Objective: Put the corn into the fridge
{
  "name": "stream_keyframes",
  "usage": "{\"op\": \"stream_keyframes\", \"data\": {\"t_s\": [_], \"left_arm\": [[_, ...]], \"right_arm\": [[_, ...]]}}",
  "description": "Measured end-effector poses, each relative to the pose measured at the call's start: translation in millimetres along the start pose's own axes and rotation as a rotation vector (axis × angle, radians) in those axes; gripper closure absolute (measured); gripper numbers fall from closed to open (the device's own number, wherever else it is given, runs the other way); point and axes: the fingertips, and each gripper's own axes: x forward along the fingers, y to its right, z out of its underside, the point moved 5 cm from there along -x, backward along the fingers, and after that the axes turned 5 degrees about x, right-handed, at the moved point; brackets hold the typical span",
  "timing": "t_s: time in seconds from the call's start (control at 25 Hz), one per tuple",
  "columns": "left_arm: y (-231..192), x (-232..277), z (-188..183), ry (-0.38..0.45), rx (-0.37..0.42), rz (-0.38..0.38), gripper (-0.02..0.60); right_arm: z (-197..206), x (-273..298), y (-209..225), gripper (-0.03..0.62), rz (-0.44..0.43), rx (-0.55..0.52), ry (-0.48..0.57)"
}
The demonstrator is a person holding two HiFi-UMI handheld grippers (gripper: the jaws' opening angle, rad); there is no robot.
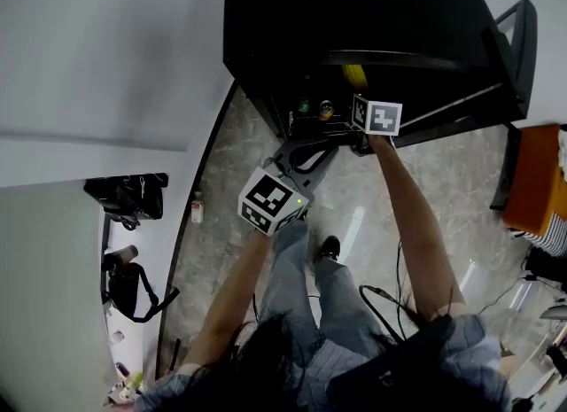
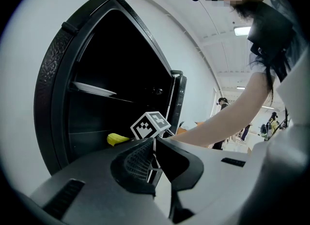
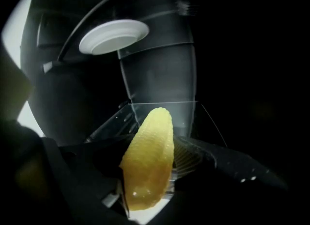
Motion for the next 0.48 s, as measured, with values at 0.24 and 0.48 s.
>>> {"op": "stream_keyframes", "data": {"t_s": [0.24, 0.48], "left_arm": [[0, -4, 10, -0.017, -0.002, -0.003, 0.574], [-1, -8, 19, -0.035, -0.01, -0.008, 0.574]], "right_arm": [[-10, 16, 1, 0.339, 0.017, -0.077, -0.031], [-4, 26, 12, 0.339, 0.045, -0.072, -0.058]]}}
